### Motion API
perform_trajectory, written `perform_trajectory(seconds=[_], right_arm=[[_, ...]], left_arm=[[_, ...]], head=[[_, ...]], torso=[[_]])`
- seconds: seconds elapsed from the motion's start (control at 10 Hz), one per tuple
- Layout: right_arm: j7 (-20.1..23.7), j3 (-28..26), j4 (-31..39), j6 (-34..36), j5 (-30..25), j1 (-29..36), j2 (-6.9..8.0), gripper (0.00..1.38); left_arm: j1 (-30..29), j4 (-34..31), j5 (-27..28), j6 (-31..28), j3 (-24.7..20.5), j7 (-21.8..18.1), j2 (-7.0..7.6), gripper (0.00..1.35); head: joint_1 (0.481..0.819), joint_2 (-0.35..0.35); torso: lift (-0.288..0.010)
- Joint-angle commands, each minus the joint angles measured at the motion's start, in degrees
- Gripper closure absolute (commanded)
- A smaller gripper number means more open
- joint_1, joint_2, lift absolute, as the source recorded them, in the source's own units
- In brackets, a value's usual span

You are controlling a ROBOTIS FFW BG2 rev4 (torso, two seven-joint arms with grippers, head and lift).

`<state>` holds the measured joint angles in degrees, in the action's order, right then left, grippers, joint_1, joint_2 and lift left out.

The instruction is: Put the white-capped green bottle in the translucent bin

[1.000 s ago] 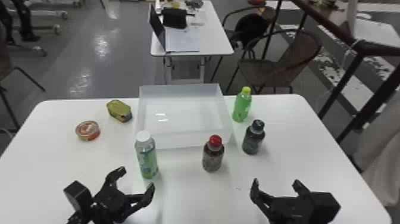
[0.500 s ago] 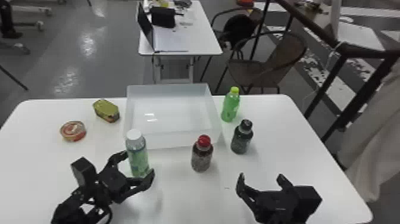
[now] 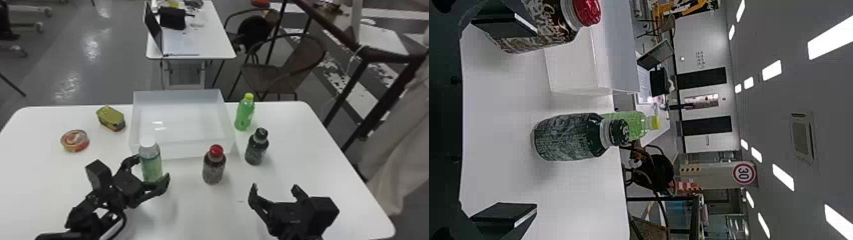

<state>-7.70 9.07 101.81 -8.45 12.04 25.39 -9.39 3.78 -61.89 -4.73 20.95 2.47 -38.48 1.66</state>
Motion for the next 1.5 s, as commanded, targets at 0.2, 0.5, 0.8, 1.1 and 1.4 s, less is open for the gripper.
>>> perform_trajectory(seconds=[0.2,0.5,0.8,1.1,1.4], right_arm=[[0.5,0.0,-0.5,-0.6,0.4,-0.6,0.07,0.06],[1.3,0.0,-1.0,-0.8,0.2,-0.8,1.31,0.07],[2.2,-1.0,-0.6,-0.8,-0.2,0.1,2.18,0.07],[2.4,-1.0,-0.6,-0.8,0.4,0.5,2.18,0.07],[2.4,-1.2,-0.2,-0.8,0.4,1.0,2.18,0.07]], left_arm=[[3.1,4.2,3.1,2.5,0.0,5.2,-0.51,0.11],[3.8,8.5,1.6,5.2,0.1,7.2,0.36,0.84],[3.3,7.4,1.4,6.1,1.0,7.6,0.80,0.83],[-9.0,-22.3,5.6,-6.0,-0.4,18.2,1.15,0.83],[-8.4,-36.5,7.6,-18.7,0.3,18.9,1.15,0.83]], head=[[0.695,-0.120],[0.695,-0.106],[0.695,-0.085],[0.695,-0.080],[0.695,-0.046]], torso=[[-0.073],[-0.073],[-0.073],[-0.073],[-0.073]])
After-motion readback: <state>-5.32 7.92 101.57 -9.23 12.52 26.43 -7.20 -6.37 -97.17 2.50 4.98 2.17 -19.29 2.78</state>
